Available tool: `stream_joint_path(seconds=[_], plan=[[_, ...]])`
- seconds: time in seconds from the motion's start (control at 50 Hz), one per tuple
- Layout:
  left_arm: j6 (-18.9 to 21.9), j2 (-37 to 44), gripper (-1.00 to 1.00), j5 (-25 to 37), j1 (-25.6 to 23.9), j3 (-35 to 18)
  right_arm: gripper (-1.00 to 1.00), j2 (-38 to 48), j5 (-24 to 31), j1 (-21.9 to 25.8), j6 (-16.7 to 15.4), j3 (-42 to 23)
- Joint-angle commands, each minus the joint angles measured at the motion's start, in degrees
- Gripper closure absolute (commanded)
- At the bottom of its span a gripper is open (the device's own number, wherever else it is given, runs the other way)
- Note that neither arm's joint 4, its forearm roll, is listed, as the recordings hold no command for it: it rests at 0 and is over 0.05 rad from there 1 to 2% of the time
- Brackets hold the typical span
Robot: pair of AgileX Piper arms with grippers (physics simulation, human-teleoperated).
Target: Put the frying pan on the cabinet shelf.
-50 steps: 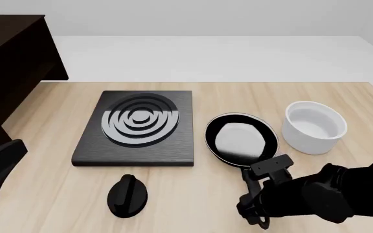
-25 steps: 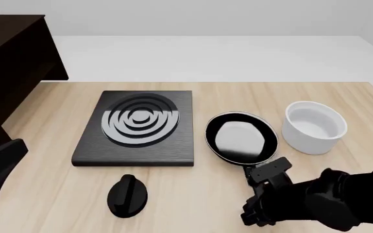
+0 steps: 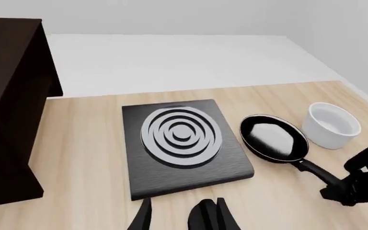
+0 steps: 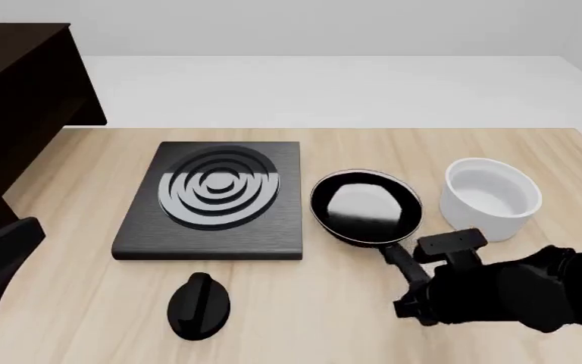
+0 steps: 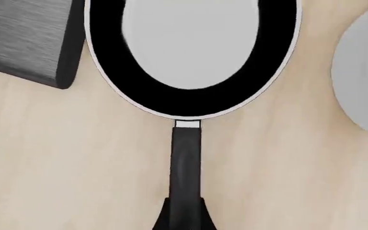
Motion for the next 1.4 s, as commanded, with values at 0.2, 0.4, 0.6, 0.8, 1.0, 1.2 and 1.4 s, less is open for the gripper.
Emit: stream_joint_path(seconds=[0.2,0.4,0.6,0.8,1.0,1.2,1.4], plan=[[0.3,-0.1,-1.0,-0.2,-0.1,0.5,1.0,-7.0,2.4,-12.2,-15.1,-5.6],[0.3,-0.2,-1.0,-0.5,-0.3,0.8,1.0,-9.7,3.3,-12.5,-16.9,-7.1],[-0.1,0.0,-1.0,-0.6,-1.0,0.8,1.0,-11.5,7.6,-11.0,-16.7,-11.4],[-1.0,0.0,-1.0,0.1,-1.5,-0.4,1.0,-11.3,14.6,-7.0,-15.3,-19.9],[-3.3,3.8,-1.0,-2.7,-3.0,-1.7,1.0,-9.9,18.0,-4.5,-15.3,-26.7],[-7.5,11.6,-1.0,-8.2,-5.4,-5.5,1.0,-7.1,19.0,-0.4,-14.5,-32.0],[-15.4,14.4,-1.0,-11.5,-7.2,-5.5,1.0,-3.5,20.3,3.4,-13.6,-38.9]])
